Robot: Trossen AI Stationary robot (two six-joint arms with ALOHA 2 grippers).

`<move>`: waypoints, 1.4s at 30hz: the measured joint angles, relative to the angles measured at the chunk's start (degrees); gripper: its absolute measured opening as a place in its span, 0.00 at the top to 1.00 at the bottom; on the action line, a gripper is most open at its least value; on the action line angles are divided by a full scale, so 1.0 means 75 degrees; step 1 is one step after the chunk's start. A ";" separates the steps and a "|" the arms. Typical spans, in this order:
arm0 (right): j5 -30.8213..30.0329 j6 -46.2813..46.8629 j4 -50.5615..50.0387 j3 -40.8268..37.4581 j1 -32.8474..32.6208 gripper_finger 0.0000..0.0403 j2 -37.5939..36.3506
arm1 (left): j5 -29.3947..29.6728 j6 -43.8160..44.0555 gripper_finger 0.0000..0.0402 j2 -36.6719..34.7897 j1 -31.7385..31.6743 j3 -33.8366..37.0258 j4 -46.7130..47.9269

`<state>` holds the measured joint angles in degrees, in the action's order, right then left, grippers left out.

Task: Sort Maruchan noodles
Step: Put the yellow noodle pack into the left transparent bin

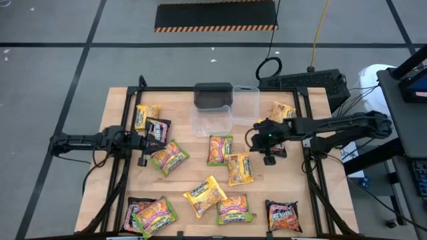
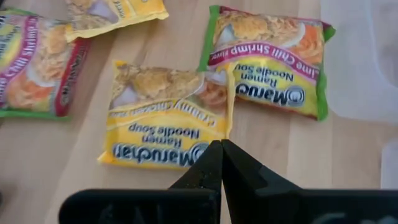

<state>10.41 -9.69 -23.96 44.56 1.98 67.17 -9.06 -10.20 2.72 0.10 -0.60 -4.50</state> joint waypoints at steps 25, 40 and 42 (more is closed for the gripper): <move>0.0048 -0.0218 0.0763 0.0000 0.0137 0.71 0.1719 | 0.0001 0.0000 0.83 0.0002 0.0000 -0.0001 -0.0002; -0.0051 -0.0613 0.0179 0.0000 0.0185 0.74 0.1915 | 0.0002 0.0000 0.83 0.0002 -0.0001 0.0000 -0.0002; -0.0386 -0.0618 0.0155 0.0000 0.0229 0.74 0.1915 | 0.0000 0.0000 0.83 0.0002 0.0000 -0.0002 -0.0002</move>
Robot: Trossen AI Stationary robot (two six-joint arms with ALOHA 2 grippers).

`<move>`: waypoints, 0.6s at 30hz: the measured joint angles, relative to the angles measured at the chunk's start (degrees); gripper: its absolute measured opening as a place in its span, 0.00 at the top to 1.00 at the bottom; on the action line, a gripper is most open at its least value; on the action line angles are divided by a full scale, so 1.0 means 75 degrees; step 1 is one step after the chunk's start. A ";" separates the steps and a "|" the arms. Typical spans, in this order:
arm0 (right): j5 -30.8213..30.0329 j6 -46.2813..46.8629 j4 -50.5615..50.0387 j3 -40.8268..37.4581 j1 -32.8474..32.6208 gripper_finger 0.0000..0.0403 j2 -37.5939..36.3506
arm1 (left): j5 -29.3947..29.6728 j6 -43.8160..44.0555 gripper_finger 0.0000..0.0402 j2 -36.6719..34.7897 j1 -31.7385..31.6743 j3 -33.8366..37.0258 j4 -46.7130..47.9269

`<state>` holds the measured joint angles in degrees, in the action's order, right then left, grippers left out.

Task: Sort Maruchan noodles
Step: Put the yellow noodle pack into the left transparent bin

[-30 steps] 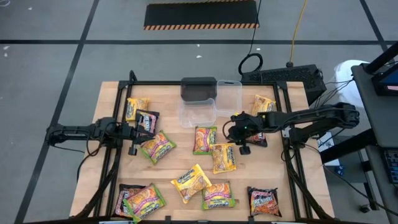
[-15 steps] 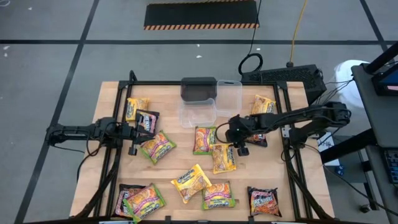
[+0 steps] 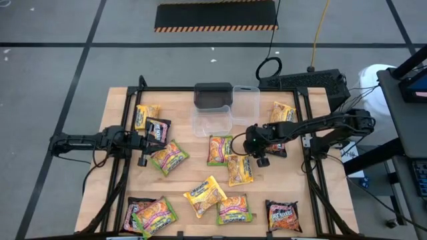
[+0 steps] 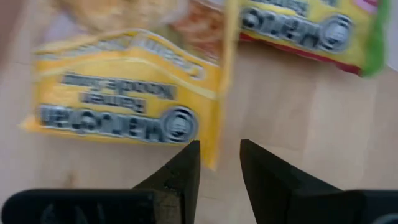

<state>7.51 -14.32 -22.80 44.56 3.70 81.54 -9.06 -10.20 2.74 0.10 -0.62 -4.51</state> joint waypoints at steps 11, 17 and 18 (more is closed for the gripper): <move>0.0266 -0.0242 -0.0439 0.0000 0.0199 0.74 0.0000 | 0.0002 0.0000 0.83 -0.0003 0.0000 0.0000 0.0000; 0.0476 -0.0388 -0.0364 0.0000 0.0199 0.74 0.0000 | 0.0001 0.0000 0.83 0.0000 0.0000 0.0003 0.0000; 0.0586 -0.0387 -0.0361 0.0000 0.0199 0.74 0.0000 | 0.0002 0.0000 0.83 0.0000 0.0000 0.0000 0.0000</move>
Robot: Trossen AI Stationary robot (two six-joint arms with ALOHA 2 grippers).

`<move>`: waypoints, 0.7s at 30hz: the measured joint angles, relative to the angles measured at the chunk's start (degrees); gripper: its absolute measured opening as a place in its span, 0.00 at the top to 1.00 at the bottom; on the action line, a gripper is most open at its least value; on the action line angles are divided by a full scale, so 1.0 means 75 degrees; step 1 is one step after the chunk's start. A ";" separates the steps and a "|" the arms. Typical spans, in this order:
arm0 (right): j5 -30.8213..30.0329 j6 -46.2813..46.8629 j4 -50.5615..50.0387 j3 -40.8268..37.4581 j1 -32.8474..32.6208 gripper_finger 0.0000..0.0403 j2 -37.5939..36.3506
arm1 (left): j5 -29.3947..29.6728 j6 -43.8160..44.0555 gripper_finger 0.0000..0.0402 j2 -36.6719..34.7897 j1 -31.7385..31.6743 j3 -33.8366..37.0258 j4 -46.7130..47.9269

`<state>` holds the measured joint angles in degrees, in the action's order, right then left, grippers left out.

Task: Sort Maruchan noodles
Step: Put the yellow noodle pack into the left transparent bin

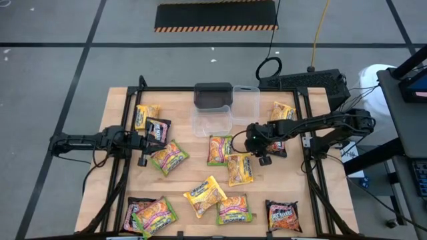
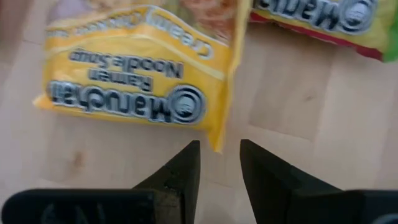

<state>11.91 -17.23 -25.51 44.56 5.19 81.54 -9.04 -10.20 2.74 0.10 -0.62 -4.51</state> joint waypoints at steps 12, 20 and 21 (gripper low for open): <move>0.0020 -0.0004 0.0276 0.0000 -0.0003 0.74 0.0003 | 0.0000 0.0000 0.83 0.0000 -0.0003 0.0000 0.0000; 0.0023 -0.0001 0.0273 0.0000 -0.0003 0.74 0.0100 | 0.0000 0.0000 0.83 0.0000 0.0000 0.0000 0.0000; 0.0020 0.0007 0.0258 0.0000 -0.0003 0.74 0.0151 | -0.0002 0.0000 0.83 0.0000 0.0000 0.0000 0.0000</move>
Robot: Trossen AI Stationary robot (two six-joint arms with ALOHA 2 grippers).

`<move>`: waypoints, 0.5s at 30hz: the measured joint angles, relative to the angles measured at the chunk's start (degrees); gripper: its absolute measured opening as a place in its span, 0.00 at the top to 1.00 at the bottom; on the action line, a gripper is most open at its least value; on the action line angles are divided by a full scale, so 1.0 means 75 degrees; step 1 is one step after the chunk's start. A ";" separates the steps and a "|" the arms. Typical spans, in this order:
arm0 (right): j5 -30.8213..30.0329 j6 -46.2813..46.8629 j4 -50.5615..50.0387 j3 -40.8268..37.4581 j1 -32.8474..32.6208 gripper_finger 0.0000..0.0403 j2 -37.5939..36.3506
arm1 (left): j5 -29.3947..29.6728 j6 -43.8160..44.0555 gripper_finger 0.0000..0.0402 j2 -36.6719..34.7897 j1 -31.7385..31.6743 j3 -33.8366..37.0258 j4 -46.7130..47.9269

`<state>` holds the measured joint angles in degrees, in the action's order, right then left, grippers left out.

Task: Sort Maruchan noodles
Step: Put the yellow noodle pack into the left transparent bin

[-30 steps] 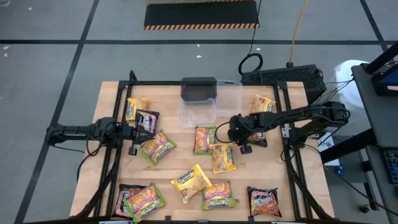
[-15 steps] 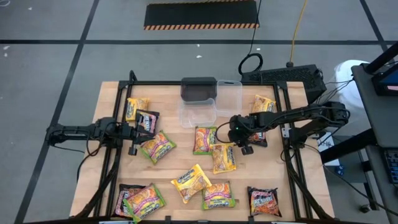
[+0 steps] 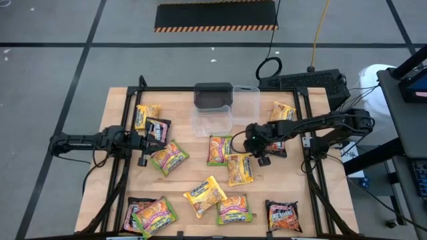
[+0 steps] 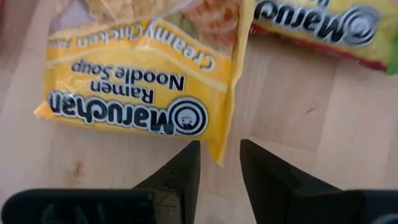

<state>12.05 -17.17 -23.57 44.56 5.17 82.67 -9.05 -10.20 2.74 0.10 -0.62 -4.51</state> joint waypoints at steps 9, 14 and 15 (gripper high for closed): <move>-0.0012 -0.0005 0.0377 0.0000 0.0000 0.74 0.0445 | 0.0000 0.0000 0.83 -0.0001 0.0000 0.0002 0.0000; -0.0006 -0.0005 0.0409 0.0000 0.0000 0.74 0.0615 | -0.0001 0.0000 0.83 0.0000 0.0000 0.0000 0.0003; 0.0000 -0.0005 0.0423 0.0000 0.0000 0.74 0.0663 | 0.0002 0.0000 0.83 -0.0003 0.0000 0.0000 0.0000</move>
<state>12.06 -17.21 -20.40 44.56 5.17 87.64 -9.04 -10.20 2.72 0.10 -0.62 -4.51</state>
